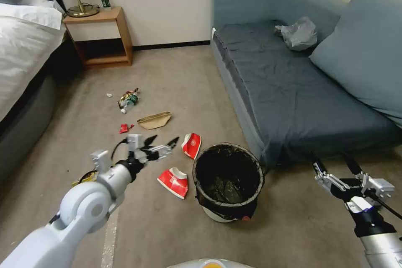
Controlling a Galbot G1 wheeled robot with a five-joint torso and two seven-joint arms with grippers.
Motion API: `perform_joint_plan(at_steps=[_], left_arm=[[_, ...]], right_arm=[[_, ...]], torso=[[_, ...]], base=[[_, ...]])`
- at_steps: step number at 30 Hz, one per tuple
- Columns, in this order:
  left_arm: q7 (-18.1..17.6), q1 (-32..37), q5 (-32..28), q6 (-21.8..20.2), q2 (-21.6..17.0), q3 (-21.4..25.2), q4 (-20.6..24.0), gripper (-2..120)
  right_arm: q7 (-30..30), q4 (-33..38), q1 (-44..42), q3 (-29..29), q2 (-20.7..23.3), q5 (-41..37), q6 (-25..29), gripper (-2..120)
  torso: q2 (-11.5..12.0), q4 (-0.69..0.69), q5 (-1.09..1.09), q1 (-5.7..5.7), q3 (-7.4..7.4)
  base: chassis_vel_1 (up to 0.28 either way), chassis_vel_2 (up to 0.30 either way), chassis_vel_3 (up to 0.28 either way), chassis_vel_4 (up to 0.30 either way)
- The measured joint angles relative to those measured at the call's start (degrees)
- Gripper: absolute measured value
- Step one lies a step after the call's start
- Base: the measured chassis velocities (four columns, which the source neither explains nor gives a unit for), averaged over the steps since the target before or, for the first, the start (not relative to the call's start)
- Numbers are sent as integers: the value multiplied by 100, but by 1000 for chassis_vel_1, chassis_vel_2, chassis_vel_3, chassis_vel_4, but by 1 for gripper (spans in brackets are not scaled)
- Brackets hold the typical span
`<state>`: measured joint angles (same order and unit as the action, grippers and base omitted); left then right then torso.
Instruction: Pick up the trash can from the floor.
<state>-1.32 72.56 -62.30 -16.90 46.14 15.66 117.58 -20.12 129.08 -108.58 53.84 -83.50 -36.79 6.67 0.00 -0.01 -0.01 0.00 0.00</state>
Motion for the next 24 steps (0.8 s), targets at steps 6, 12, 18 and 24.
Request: perform_joint_plan(at_steps=[6, 12, 18, 24], left_arm=[[-174, -834, -98, -108, 70, -1001, -391, 100], [-386, -1203, -40, -219, 284, -1536, -669, 100], [-987, -1295, 470, -1111, 642, -1744, -857, 100], [-1140, -1372, 668, -1152, 984, -1833, -1184, 100]], right_arm=[[11, -47, 55, 46, -162, 73, 1, 100], [19, -76, 109, 116, -163, 65, -2, 100], [23, -106, 148, 154, -139, 52, -16, 100], [23, -83, 122, 142, -114, 41, -19, 100]], torso=[[0, 2, 2, 0, 0], [0, 2, 2, 0, 0], [0, 1, 2, 0, 0], [0, 2, 1, 0, 1]], base=[[0, 0, 0, 0], [0, 0, 0, 0], [0, 0, 0, 0], [0, 0, 0, 0]])
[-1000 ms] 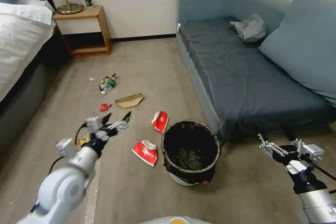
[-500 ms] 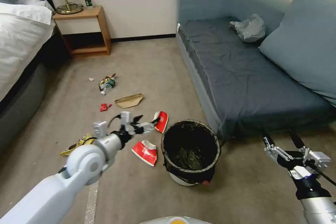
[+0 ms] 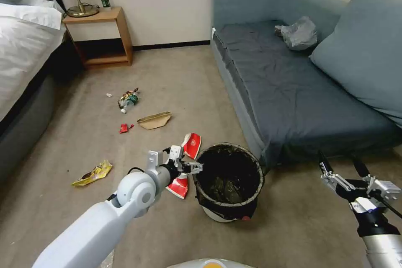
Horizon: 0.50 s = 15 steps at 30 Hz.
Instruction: Pick up the trash can from the floor.
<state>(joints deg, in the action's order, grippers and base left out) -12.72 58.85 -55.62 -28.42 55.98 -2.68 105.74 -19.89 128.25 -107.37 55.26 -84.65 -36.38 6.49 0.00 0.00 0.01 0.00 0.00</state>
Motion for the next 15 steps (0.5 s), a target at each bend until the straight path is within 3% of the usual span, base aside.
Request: perform_joint_plan(at_steps=[8, 13, 15], left_arm=[[9, 173, 205, 32, 337, -11, -205, 98], [21, 314, 342, 45, 435, 55, -244, 83], [61, 398, 377, 46, 436, 109, -239, 71]], right_arm=[[-10, 73, -64, 15, 83, -46, 0, 100], [-24, 90, -71, -24, 83, -46, 0, 100], [-33, 91, -75, -50, 91, -43, 0, 100]], torso=[[0, 0, -1, 0, 0], [0, -1, 1, 0, 1], [0, -1, 1, 0, 1]], base=[[0, 0, 0, 0], [0, 0, 0, 0], [0, 0, 0, 0]])
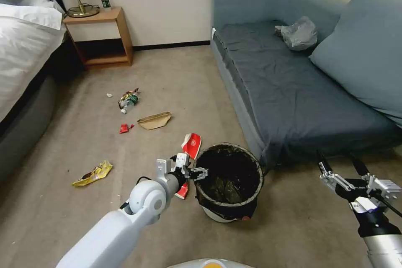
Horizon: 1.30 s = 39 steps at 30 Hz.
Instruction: Pick up the trash can from the floor.
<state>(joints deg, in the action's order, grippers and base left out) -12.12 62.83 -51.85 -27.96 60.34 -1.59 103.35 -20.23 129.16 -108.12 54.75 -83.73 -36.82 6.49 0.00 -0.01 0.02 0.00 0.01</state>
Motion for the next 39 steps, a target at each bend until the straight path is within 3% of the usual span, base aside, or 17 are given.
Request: perform_joint_plan(at_steps=[7, 8, 12, 17, 28, 36, 39], left_arm=[[38, 76, 11, 11, 50, 55, 17, 51], [41, 93, 16, 13, 70, 65, 21, 41], [48, 113, 47, 14, 97, 75, 23, 32], [49, 121, 76, 10, 110, 93, 20, 9], [49, 225, 85, -12, 106, 195, 139, 5], [18, 487, 43, -26, 38, 550, 522, 5], [20, 697, -5, -26, -60, 896, 778, 5]], right_arm=[[-1, -26, 18, -4, 38, 2, 0, 100], [-1, -28, 19, -4, 45, 1, -1, 100], [-2, -33, 15, -5, 48, -3, -1, 100], [-7, -62, 15, 12, 81, -28, -1, 100], [-7, -64, 19, 23, 110, -55, -1, 100], [-7, -37, 18, 17, 147, -66, -4, 100], [-15, -5, 17, -11, 153, -66, -4, 100]], torso=[[0, 1, -1, 0, 0], [0, 1, -2, 0, 0], [0, 1, -2, 0, 0], [0, 1, -2, 0, 0], [0, 2, -3, 0, -1], [0, 2, -3, 0, -2], [0, 2, -4, 1, -2]], base=[[0, 0, 0, 0], [0, 0, 0, 0], [0, 0, 0, 0], [0, 0, 0, 0], [0, 0, 0, 0], [0, 0, 0, 0], [0, 0, 0, 0]])
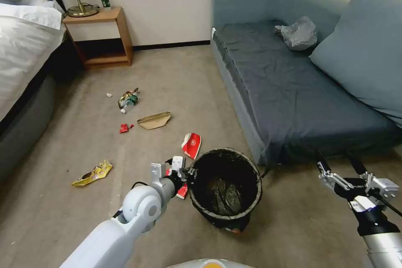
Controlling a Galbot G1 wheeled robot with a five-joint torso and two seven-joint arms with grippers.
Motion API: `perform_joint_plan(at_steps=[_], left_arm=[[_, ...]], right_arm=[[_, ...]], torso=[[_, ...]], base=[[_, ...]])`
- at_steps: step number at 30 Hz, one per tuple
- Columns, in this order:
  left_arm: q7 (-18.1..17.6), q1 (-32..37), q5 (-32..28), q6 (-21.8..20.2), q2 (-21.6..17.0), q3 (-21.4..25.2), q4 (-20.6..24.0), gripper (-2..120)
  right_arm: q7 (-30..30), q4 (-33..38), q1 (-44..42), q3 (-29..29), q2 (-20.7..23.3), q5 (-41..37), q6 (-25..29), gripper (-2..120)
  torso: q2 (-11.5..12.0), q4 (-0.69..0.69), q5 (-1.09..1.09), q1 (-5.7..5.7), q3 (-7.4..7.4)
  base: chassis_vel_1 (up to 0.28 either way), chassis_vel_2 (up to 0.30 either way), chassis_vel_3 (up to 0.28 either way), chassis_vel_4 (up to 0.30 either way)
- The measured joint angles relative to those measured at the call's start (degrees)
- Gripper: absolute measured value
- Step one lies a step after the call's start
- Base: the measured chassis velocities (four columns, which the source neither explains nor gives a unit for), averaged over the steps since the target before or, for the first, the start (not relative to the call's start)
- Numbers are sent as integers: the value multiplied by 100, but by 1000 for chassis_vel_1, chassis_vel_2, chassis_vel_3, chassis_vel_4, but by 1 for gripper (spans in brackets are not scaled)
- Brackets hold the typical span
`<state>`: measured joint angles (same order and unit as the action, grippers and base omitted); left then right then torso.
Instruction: Pick up the trash can from the floor.
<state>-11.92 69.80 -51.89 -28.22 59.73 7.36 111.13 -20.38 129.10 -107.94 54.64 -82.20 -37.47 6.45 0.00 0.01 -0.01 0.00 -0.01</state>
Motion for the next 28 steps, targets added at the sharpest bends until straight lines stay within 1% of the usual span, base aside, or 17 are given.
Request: perform_joint_plan(at_steps=[3, 4, 6, 7, 8, 9, 10, 13, 14, 15, 16, 18, 23, 28], left_arm=[[25, 386, -117, 28, -206, 705, 412, 4], [25, 386, -117, 28, -206, 705, 412, 4], [55, 547, -173, 61, -289, 955, 636, 4], [55, 547, -173, 61, -289, 955, 636, 4], [81, 633, -196, 86, -330, 1057, 787, 4], [102, 709, -208, 106, -358, 1100, 913, 4], [102, 709, -208, 106, -358, 1100, 913, 4], [170, 1034, -270, 129, -443, 1180, 1471, 4], [170, 1034, -270, 129, -443, 1180, 1471, 4], [174, 1140, -274, 134, -451, 1210, 1689, 4], [174, 1140, -274, 134, -451, 1210, 1689, 4], [176, 1248, -224, 135, -417, 1219, 1886, 4], [175, 1328, -146, 141, -367, 1230, 1974, 4], [176, 1341, -72, 142, -291, 1229, 1973, 4]], right_arm=[[-13, 44, 13, -86, 2, 32, 0, 100], [-13, 44, 13, -86, 2, 32, 0, 100], [-18, 64, 27, -142, -3, 67, 0, 100], [-18, 64, 27, -142, -3, 67, 0, 100], [-19, 70, 35, -178, -11, 91, 0, 100], [-22, 78, 40, -207, -19, 111, 0, 100], [-22, 78, 40, -207, -19, 111, 0, 100], [-28, 124, 46, -288, -37, 161, 0, 100], [-28, 124, 46, -288, -37, 161, 0, 100], [-29, 142, 46, -296, -34, 170, 0, 100], [-29, 142, 46, -296, -34, 170, 0, 100], [-31, 192, 33, -281, -15, 168, 0, 100], [-45, 233, -4, -230, 46, 121, 11, 100], [-47, 232, -2, -221, 103, 74, 15, 100]], torso=[[0, -2, 1, 0, 0], [0, -2, 1, 0, 0], [0, -2, 1, 0, 0], [0, -2, 1, 0, 0], [0, -2, 1, 0, 0], [0, -1, 2, 0, 0], [0, -1, 2, 0, 0], [0, -1, 1, 0, 1], [0, -1, 1, 0, 1], [0, -1, 2, 0, 1], [0, -1, 2, 0, 1], [0, -1, 1, 0, 1], [0, 0, 1, 0, 1], [0, -1, 2, 0, 1]], base=[[0, 0, 0, 0], [0, 0, 0, 0], [0, 0, 0, 0], [0, 0, 0, 0], [0, 0, 0, 0], [0, 0, 0, 0], [0, 0, 0, 0], [0, 0, 0, 0], [0, 0, 0, 0], [0, 0, 0, 0], [0, 0, 0, 0], [0, 0, 0, 0], [0, 0, 0, 0], [0, 0, 0, 0]])
